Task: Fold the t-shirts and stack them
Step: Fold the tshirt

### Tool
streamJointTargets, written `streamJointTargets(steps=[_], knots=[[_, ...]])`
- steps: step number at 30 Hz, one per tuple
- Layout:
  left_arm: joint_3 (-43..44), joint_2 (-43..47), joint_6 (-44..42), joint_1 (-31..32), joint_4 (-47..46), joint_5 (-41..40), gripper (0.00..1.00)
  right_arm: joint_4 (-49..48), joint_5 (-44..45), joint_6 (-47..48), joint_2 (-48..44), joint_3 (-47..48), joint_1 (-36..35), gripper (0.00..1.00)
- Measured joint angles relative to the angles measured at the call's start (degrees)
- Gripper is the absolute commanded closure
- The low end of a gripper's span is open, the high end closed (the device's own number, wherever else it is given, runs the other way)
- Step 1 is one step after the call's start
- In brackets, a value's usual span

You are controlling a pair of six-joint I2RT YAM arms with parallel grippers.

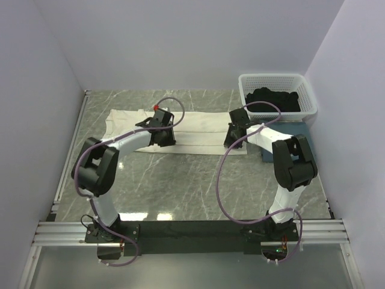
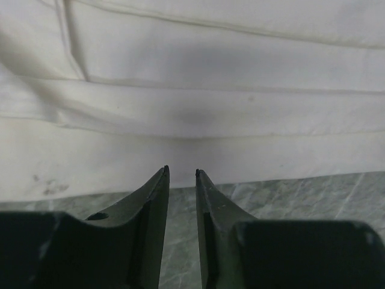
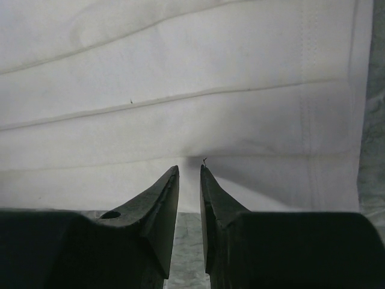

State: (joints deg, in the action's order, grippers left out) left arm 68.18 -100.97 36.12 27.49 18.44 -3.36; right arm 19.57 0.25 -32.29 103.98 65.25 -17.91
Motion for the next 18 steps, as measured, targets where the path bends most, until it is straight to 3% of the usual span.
streamJointTargets(steps=[7, 18], knots=[[0.24, -7.17, -0.59, 1.44, -1.55, 0.04, 0.71, -0.24, -0.31, -0.02, 0.87, 0.0, -0.22, 0.72], [0.2, -7.41, -0.59, 1.66, -2.38, -0.83, 0.73, -0.37, 0.02, 0.22, 2.49, 1.14, -0.22, 0.72]])
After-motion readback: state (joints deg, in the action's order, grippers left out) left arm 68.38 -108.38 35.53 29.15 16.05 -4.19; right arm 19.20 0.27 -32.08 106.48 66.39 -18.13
